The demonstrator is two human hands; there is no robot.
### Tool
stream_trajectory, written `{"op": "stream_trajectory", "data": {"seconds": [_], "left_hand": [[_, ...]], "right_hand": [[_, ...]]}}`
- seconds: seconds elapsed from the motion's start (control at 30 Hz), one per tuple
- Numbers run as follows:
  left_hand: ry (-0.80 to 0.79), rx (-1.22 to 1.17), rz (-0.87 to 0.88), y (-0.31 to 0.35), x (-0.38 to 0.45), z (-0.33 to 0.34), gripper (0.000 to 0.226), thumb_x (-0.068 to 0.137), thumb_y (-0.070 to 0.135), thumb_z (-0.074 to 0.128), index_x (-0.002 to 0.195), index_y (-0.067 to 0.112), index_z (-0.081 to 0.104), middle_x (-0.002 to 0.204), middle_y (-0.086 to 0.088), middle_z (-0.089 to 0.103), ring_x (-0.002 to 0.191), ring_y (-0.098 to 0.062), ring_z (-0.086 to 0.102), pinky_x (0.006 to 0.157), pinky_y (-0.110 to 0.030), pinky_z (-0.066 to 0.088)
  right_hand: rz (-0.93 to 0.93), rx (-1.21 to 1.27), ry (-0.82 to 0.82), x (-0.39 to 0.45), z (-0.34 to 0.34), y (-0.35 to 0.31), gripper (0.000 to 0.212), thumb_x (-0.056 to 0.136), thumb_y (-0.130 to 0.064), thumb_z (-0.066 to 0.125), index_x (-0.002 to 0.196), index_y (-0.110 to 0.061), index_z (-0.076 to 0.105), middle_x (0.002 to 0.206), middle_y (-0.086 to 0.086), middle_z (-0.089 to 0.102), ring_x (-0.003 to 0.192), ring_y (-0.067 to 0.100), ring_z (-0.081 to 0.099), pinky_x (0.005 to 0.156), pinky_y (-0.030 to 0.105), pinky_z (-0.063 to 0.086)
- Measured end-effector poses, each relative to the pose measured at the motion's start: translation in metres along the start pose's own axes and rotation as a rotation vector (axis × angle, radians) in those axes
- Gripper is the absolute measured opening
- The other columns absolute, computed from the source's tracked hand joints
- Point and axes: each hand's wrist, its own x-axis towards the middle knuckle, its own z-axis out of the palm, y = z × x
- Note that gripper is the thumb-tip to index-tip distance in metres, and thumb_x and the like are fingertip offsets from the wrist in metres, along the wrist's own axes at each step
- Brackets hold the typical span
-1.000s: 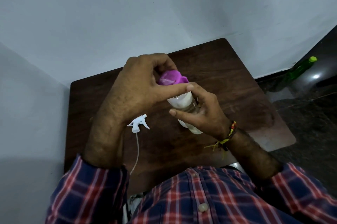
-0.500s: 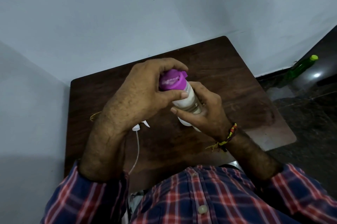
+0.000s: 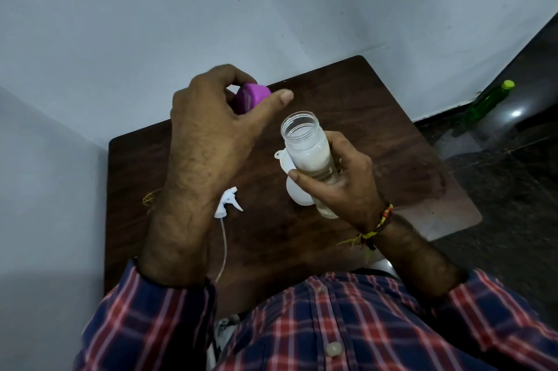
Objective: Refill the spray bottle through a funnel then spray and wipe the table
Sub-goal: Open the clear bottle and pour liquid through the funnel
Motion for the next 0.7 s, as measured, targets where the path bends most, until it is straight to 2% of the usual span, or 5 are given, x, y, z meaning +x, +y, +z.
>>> {"op": "stream_trajectory", "data": {"seconds": [0.1,0.23,0.4,0.53,0.7], "left_hand": [[-0.121,-0.283,-0.031,-0.039,0.001,0.019,0.053,0.065,0.046,0.088,0.109,0.025,0.067,0.088,0.001,0.070,0.080,-0.013,0.069,0.071,-0.022,0.057],[-0.176,-0.510,-0.238,-0.112,-0.018,0.079,0.085,0.063,0.030,0.089,0.137,0.022,0.048,0.115,-0.008,0.064,0.105,-0.017,0.065,0.088,-0.027,0.056],[-0.100,-0.391,-0.410,-0.180,-0.050,0.146,0.060,0.068,0.026,0.088,0.121,0.026,0.058,0.123,-0.001,0.060,0.111,-0.017,0.060,0.091,-0.037,0.057],[-0.019,-0.315,-0.520,-0.208,-0.060,0.174,0.062,0.064,0.028,0.091,0.119,0.023,0.061,0.124,-0.003,0.060,0.113,-0.020,0.058,0.092,-0.037,0.056],[-0.212,-0.047,-0.590,-0.230,-0.071,0.188,0.066,0.064,0.032,0.090,0.121,0.019,0.060,0.120,-0.004,0.065,0.113,-0.024,0.059,0.094,-0.037,0.052]], "right_hand": [[0.026,-0.003,0.033,-0.002,-0.004,0.003,0.052,0.072,-0.017,0.087,0.115,-0.002,0.061,0.107,0.001,0.070,0.097,0.009,0.068,0.083,0.022,0.054],[0.068,-0.017,0.066,-0.005,-0.011,0.010,0.051,0.072,-0.016,0.087,0.113,-0.001,0.061,0.106,0.001,0.070,0.096,0.009,0.069,0.082,0.022,0.054],[0.108,-0.082,0.075,-0.004,-0.011,0.018,0.049,0.072,-0.018,0.087,0.112,-0.004,0.061,0.102,-0.006,0.069,0.093,0.004,0.068,0.081,0.021,0.056],[0.120,-0.100,0.080,-0.001,-0.009,0.022,0.051,0.072,-0.017,0.088,0.113,-0.004,0.061,0.103,-0.008,0.069,0.093,0.003,0.068,0.082,0.023,0.057],[0.116,-0.127,0.104,0.000,-0.019,0.026,0.051,0.072,-0.018,0.087,0.113,-0.004,0.060,0.106,-0.008,0.068,0.096,-0.001,0.067,0.083,0.018,0.055]]}}
